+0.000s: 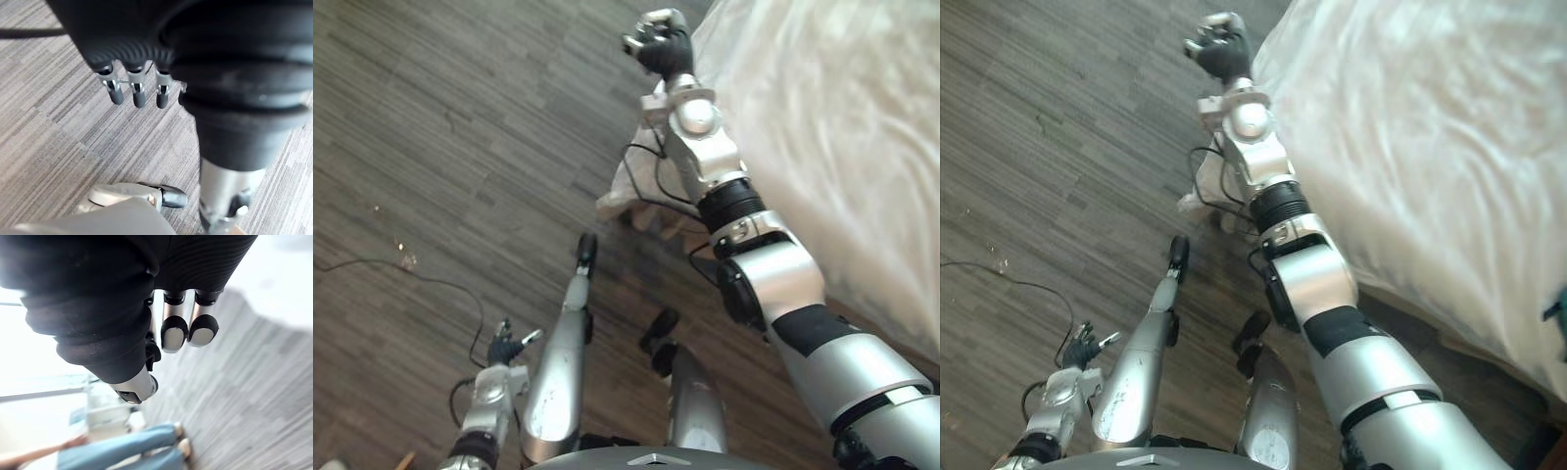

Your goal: Tidy the bed and pick cloth on bed and put in laundry

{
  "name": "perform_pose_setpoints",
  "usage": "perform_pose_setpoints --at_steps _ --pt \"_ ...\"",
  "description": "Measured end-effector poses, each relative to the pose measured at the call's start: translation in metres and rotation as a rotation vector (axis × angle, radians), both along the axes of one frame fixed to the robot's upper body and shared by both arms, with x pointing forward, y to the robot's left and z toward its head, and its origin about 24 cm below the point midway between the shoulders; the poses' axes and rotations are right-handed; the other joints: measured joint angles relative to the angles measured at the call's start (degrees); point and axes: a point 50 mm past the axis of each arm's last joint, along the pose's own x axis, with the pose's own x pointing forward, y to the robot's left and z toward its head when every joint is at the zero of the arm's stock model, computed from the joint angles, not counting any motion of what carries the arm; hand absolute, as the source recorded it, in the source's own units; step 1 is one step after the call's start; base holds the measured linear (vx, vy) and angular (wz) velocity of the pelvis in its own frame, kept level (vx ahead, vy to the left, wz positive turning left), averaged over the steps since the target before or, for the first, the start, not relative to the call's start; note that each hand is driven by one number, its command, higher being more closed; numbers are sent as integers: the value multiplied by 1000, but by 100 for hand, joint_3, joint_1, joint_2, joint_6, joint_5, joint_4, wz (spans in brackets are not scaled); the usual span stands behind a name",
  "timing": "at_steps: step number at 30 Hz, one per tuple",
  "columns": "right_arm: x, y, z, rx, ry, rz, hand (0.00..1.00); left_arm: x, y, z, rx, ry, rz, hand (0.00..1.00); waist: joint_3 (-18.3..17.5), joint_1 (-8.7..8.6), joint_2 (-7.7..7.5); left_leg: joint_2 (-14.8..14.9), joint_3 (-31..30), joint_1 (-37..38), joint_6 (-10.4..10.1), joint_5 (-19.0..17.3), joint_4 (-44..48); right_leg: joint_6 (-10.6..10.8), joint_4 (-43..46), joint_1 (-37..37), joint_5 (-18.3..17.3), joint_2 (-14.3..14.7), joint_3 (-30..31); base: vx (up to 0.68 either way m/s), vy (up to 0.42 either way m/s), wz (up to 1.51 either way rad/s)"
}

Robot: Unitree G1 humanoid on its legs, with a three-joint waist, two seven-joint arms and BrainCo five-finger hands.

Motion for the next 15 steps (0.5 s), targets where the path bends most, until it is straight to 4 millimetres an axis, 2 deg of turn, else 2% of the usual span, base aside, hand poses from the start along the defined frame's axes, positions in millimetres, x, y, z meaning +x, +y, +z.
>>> perform_pose_setpoints --at_steps 1,3,5,7,8,10,12,13,14,15 --pt "2 -7 -2 26 12 -12 100 8 -4 3 -5 -18 -14 0 47 -3 77 -21 11 -100 47 68 0 0 172 -178 -80 -49 46 0 0 0" --pt "1 3 6 50 -8 18 100 16 -12 8 -23 -44 -32 0 100 -3 177 -66 38 -149 58 90 0 -9 389 -360 -208 -149 108 14 -35 3" --pt "4 2 1 54 24 20 100 18 -14 9 -29 -61 -32 0 106 12 190 -93 160 -156 20 21 -1 -14 585 -491 -314 -231 177 2 -35 0" --pt "2 11 -6 71 30 53 100 19 -12 11 -34 -70 -27 0 105 8 188 -89 287 -178 80 -23 0 -23 651 -569 -337 -263 224 12 -20 -9" --pt "0 19 -16 70 46 77 100 20 -12 12 -42 -78 -17 0 105 -34 188 -91 395 -182 101 -38 0 -22 663 -589 -337 -299 235 46 2 -5" --pt "-5 33 -46 55 93 124 100 21 -9 14 -77 -99 30 0 102 -144 182 -90 614 -145 166 -59 1 -17 627 -532 -334 -345 236 71 14 1" --pt "-21 54 -112 45 236 189 100 22 -9 17 -114 -119 79 0 100 -268 171 -126 680 24 227 -51 3 16 489 -285 -303 -366 217 117 15 4" --pt "-26 58 -131 40 287 203 100 22 -10 16 -120 -117 84 0 103 -294 165 -141 698 96 238 -50 3 16 454 -193 -303 -375 214 133 3 3" --pt "-42 62 -177 26 418 228 100 21 -12 15 -132 -111 92 0 100 -346 154 -164 734 268 245 -91 4 17 389 -7 -303 -391 214 105 -7 -2" --pt "-57 67 -210 4 513 248 100 21 -14 14 -137 -104 89 0 94 -369 136 -170 785 407 235 -115 3 18 344 133 -302 -399 216 145 -32 -9"
